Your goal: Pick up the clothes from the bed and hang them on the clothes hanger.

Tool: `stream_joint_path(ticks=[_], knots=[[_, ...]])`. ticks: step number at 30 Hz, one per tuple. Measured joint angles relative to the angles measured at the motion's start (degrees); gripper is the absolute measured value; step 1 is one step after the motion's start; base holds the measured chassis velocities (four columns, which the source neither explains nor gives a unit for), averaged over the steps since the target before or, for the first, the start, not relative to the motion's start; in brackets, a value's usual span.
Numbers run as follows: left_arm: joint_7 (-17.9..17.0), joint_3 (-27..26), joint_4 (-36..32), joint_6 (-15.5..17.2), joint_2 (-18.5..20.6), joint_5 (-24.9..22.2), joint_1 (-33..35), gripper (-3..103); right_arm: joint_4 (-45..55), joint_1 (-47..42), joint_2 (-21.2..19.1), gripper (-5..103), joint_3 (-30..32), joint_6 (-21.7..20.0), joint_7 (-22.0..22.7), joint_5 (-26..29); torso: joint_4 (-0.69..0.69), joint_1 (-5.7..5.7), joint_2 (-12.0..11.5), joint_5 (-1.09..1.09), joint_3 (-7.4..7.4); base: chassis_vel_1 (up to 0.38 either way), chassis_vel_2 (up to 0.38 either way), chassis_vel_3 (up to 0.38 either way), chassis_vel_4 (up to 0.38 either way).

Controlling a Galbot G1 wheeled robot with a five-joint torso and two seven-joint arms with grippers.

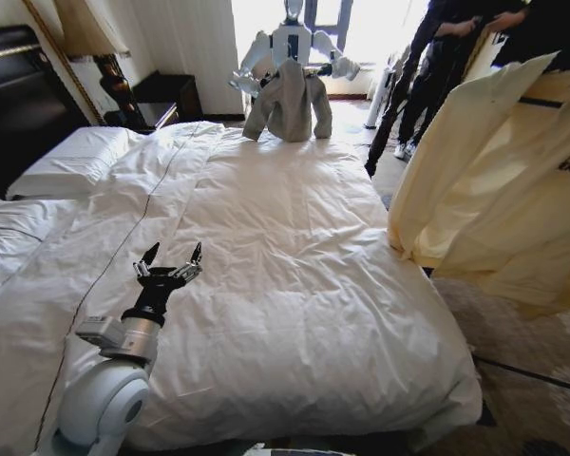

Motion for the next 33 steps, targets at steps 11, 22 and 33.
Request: stream_joint_path(ticks=[11, 22, 33], knots=[[0.25, 0.22, 0.00, 0.00, 0.29, 0.09, 0.09, 100, -0.62, -0.20, -2.00, 20, -0.04, 0.12, 0.31, 0.30, -0.04, -0.01, 0.00, 0.02, -0.01, 0.000, 0.000, 0.000, 0.000], [0.45, 0.21, 0.00, -0.05, 0.41, 0.15, 0.39, 100, -0.51, -0.42, -3.19, 20, -0.21, 0.08, 1.59, 0.40, -0.04, -0.01, 0.00, 0.01, 0.00, 0.000, 0.000, 0.000, 0.000], [0.66, 1.09, 0.00, -0.08, 0.25, 0.60, 0.37, 100, 1.27, -1.11, -4.78, 18, -0.78, -0.52, 4.96, 0.45, -0.04, -0.01, 0.00, 0.01, -0.01, 0.000, 0.000, 0.000, 0.000]])
